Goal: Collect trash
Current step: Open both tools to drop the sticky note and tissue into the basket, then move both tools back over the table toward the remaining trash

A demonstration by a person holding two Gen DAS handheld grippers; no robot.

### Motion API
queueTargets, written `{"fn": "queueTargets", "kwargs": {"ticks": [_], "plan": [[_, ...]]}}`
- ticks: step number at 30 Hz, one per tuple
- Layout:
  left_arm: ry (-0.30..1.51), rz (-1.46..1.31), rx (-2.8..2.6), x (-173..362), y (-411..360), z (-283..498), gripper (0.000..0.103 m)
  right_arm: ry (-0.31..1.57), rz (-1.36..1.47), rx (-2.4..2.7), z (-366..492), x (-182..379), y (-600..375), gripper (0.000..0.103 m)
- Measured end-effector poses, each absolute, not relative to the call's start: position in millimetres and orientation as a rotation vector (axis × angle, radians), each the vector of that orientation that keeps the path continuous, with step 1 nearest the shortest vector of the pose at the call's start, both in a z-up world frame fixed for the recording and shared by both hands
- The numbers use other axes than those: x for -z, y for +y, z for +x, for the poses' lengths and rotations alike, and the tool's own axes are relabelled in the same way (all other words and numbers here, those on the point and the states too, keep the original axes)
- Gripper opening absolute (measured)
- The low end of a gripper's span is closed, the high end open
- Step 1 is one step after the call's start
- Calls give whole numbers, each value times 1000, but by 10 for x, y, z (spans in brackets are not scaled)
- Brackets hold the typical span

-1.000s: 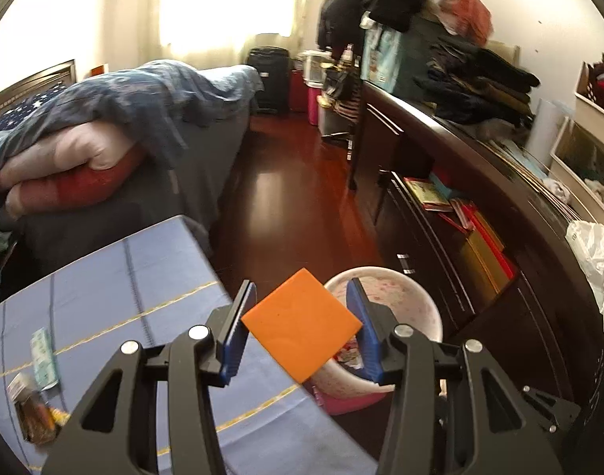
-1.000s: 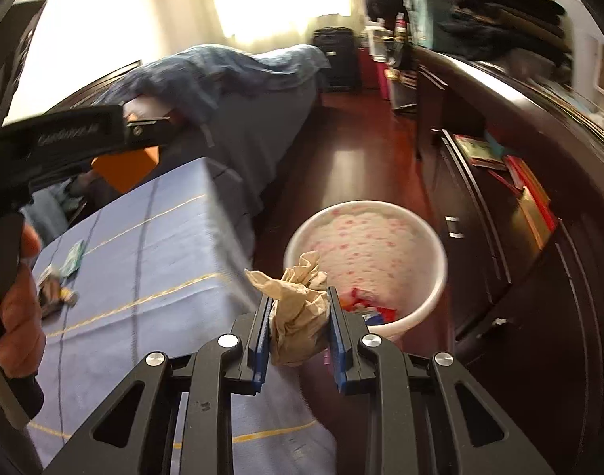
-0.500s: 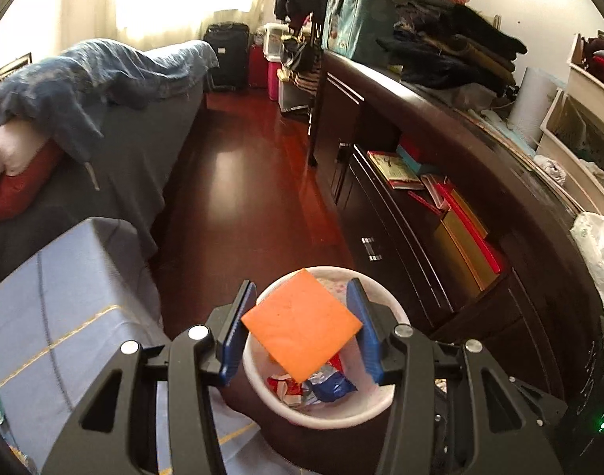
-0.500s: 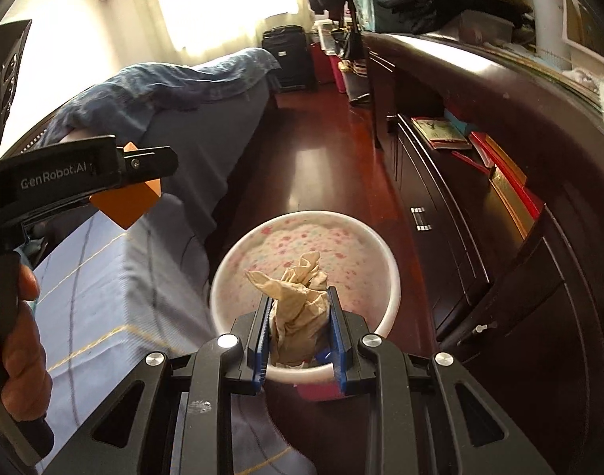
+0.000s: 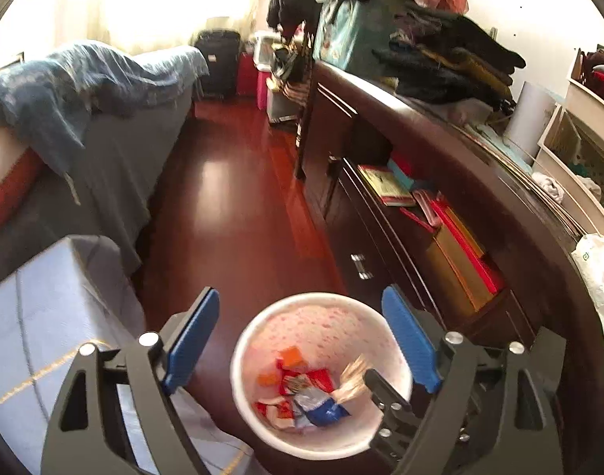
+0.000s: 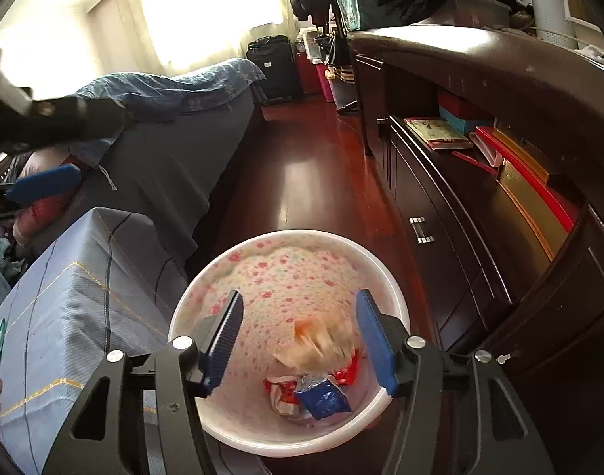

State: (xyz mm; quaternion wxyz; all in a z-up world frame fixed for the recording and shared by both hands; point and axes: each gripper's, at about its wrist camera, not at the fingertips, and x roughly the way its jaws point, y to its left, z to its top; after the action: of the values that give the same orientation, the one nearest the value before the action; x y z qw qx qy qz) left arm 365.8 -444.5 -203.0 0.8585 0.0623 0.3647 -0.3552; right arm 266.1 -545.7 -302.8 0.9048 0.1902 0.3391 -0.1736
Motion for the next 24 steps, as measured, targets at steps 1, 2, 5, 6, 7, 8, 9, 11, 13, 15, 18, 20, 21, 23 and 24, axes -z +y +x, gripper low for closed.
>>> {"fn": "queueTargets", "kwargs": {"ticks": [1,2,5,6,7,8,9,11,13,15,18,20,21,23,24], "plan": [[753,134,732,1997,-4400,3649,88,700,381,363,2636,3003,-5423,65],[737,135,720,1958,-4344,3634,89,704,373,364,2630,2983,-5396,65],[708,145,671,1866,-4148,3578,92,719,345,358,2564,2881,-5258,71],[701,146,658,1840,-4092,3570,92,721,334,355,2540,2843,-5205,72],[689,146,636,1804,-4004,3547,93,718,319,345,2494,2775,-5110,72],[684,146,622,1788,-3951,3535,94,716,313,338,2468,2737,-5058,74],[679,147,606,1761,-3873,3522,94,717,308,327,2435,2689,-4982,76],[669,140,573,1713,-3715,3487,96,723,301,308,2402,2618,-4869,78],[668,133,551,1676,-3587,3470,96,734,298,287,2366,2564,-4754,79],[666,117,533,1628,-3439,3444,97,748,297,259,2322,2511,-4612,80],[663,101,497,1583,-3190,3395,97,767,294,227,2287,2470,-4462,81],[663,92,467,1566,-3020,3372,97,780,292,199,2258,2439,-4325,81],[667,87,452,1564,-2929,3358,97,785,289,186,2252,2431,-4265,82],[675,70,416,1558,-2721,3341,97,791,277,147,2234,2412,-4109,83],[679,64,403,1557,-2657,3332,97,798,266,125,2232,2402,-4006,83]]}}
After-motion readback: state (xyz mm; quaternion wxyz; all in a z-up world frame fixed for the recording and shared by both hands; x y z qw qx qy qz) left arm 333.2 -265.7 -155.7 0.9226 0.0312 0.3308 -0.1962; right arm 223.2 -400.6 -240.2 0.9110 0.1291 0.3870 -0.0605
